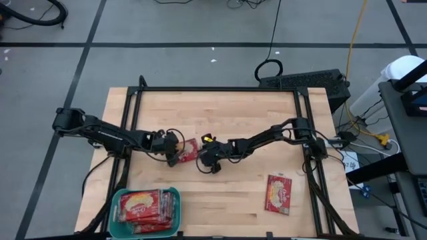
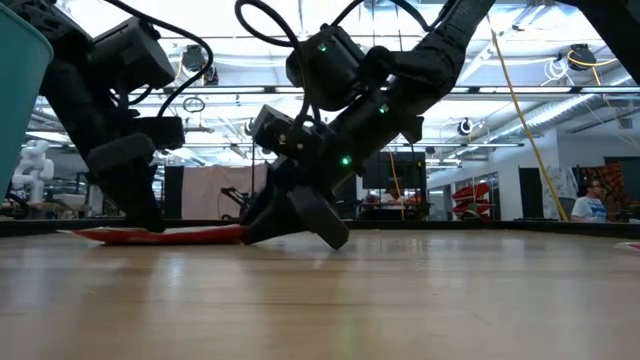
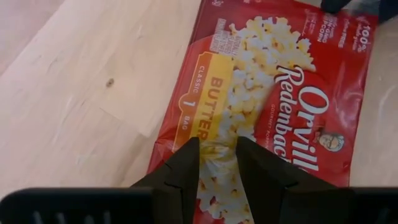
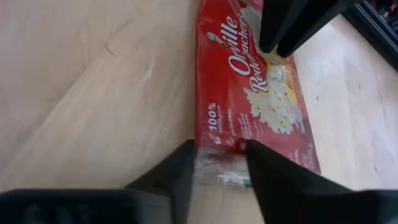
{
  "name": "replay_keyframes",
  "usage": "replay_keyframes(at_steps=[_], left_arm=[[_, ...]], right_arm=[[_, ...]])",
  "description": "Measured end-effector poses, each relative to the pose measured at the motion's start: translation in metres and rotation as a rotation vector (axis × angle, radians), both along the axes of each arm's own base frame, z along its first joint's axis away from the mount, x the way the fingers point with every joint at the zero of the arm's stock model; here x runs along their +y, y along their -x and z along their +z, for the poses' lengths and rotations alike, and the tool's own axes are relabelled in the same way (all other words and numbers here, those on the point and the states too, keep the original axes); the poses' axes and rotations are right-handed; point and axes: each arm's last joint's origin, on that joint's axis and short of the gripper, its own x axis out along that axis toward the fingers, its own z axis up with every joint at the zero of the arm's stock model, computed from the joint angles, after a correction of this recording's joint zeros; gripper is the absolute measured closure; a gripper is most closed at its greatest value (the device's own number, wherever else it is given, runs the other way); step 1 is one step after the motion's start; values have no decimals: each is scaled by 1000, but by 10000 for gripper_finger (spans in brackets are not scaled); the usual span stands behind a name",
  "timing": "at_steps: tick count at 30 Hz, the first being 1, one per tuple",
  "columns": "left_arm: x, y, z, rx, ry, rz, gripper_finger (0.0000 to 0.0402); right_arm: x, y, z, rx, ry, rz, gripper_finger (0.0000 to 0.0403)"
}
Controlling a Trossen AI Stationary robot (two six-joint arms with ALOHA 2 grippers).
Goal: Sort popcorn bags into baskets
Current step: Put the red popcorn bag into the blue container
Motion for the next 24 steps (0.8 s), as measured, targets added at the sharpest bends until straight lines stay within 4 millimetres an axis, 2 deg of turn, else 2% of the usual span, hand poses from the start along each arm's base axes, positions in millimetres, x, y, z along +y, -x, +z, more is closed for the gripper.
replay_keyframes(at_steps=[4, 6, 8, 12, 17, 20, 24], left_arm=[[0, -2, 1, -19, -5, -20, 289], [-1, -2, 5, -24, -1, -38, 289], [-1, -6, 16, -32, 1, -65, 289], [-4, -14, 53, -94, -38, -102, 289], [-23, -23, 94, -284, -136, -276, 288], [-37, -27, 101, -370, -223, -392, 278], [-48, -33, 95, -364, -332, -368, 231]], right_arm=[[-1, 0, 0, 3, 8, 2, 360], [0, 0, 0, 2, 8, 3, 391], [1, 0, 0, -4, -5, -5, 391], [1, 3, 7, 4, -67, -57, 390], [-1, 8, 33, -37, -213, -170, 400], [-10, 11, 43, -32, -332, -213, 401], [-21, 14, 55, -38, -484, -216, 402]])
